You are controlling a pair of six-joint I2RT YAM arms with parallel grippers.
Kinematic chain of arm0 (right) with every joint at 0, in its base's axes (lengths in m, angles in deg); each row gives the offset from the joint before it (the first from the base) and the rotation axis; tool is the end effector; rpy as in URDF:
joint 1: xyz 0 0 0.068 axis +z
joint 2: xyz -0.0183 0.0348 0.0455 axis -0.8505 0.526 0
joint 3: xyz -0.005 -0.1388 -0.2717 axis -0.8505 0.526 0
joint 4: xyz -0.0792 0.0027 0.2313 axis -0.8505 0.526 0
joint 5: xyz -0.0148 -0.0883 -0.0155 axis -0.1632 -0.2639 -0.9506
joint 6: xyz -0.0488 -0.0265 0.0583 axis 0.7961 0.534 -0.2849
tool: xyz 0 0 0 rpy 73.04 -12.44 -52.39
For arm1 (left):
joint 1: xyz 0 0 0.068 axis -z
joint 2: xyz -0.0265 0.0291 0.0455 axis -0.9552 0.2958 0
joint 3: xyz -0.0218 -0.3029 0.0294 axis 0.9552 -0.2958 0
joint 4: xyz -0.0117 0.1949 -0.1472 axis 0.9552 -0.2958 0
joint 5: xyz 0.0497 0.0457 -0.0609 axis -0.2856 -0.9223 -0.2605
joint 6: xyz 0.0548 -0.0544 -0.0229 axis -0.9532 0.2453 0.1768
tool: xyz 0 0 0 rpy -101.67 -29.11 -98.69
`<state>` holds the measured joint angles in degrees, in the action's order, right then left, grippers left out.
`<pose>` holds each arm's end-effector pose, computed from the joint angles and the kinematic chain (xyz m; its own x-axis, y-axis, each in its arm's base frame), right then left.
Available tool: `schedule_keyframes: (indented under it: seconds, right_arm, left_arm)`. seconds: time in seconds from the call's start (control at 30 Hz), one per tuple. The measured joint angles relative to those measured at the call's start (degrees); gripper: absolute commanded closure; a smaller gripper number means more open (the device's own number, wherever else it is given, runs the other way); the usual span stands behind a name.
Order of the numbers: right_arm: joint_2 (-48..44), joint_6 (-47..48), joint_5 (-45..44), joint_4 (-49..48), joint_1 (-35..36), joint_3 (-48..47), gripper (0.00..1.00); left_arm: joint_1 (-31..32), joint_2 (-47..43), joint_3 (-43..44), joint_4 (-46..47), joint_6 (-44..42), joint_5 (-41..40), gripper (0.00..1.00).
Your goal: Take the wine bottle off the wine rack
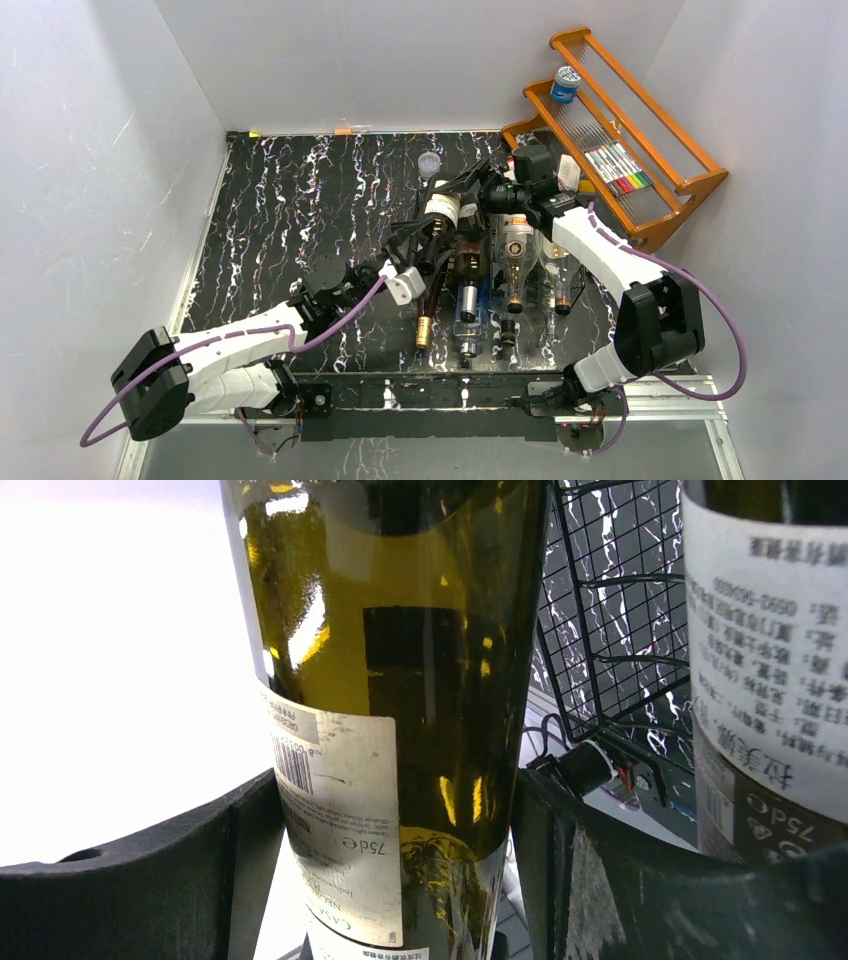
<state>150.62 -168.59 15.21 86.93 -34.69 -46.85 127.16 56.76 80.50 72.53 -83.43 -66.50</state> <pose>0.2928 0.1751 0.3308 -0.8538 0.4764 0.2100 0.3569 0.2418 0.9023 0.1278 -0.2050 0.3675 0.7345 0.0158 -0.6784 0.5834 0.4959 0.6432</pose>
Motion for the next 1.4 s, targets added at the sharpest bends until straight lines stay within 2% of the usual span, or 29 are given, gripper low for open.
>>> schedule_keyframes:
  seconds: [0.1, 0.23, 0.3, 0.37, 0.43, 0.5, 0.6, 0.83, 0.97, 1.2, 1.23, 1.27, 1.4]
  right_arm:
    - [0.0, -1.2, 0.4, -0.8, 0.0, 0.9, 0.78]
    - [-0.1, -5.0, 0.9, -1.1, -0.1, 2.4, 0.75]
    - [-0.2, -5.9, 0.9, -1.6, -0.2, 2.4, 0.7]
    - [-0.4, -6.6, 1.1, -1.6, -0.2, 2.5, 0.53]
    - [-0.8, -7.1, 1.0, -2.1, -0.2, 2.9, 0.3]
    - [-1.2, -7.7, 1.1, -3.0, -0.2, 3.6, 0.13]
    - [-1.8, -7.5, 0.9, -3.5, -0.2, 4.2, 0.03]
    - [-5.6, 0.2, -1.4, -2.8, -1.0, 4.2, 0.02]
    - [-7.4, 3.6, -2.4, -2.8, -2.2, 4.2, 0.02]
    - [-7.6, 16.5, -3.4, 2.6, -2.5, -1.3, 0.02]
    - [-7.8, 19.1, -3.4, 3.3, -2.5, -2.3, 0.02]
    - [-8.8, 25.2, -3.0, 4.9, -2.5, -4.0, 0.02]
    - [-10.6, 34.7, -2.8, 9.1, -2.5, -5.4, 0.02]
  left_arm:
    - [0.0, 0.0, 0.0, 0.5, -0.6, -0.1, 0.55]
    - [0.1, 0.0, 0.2, 0.9, -1.8, 0.2, 0.81]
    - [0.2, -0.1, 0.3, 1.3, -2.9, 0.3, 0.91]
    - [0.2, -0.4, 0.7, 0.9, -2.6, 0.5, 1.0]
    - [0.2, -0.6, 1.0, 0.6, -2.2, 0.5, 1.0]
    - [0.2, -0.9, 1.2, 0.1, -1.8, 0.3, 1.0]
    - [0.2, -1.4, 1.7, -0.9, -0.9, -0.3, 1.0]
    - [0.2, -3.1, 3.9, -4.3, 6.6, -6.5, 1.0]
    - [0.5, -4.2, 7.2, -9.7, 10.5, -9.9, 1.0]
    - [0.5, -4.2, 20.9, -21.9, 16.5, -22.5, 1.0]
    - [0.5, -4.2, 25.5, -25.2, 18.7, -27.6, 1.0]
    - [0.4, -4.3, 27.0, -26.5, 19.7, -29.4, 1.0]
    - [0.4, -1.7, 35.2, -36.3, 24.0, -36.8, 1.0]
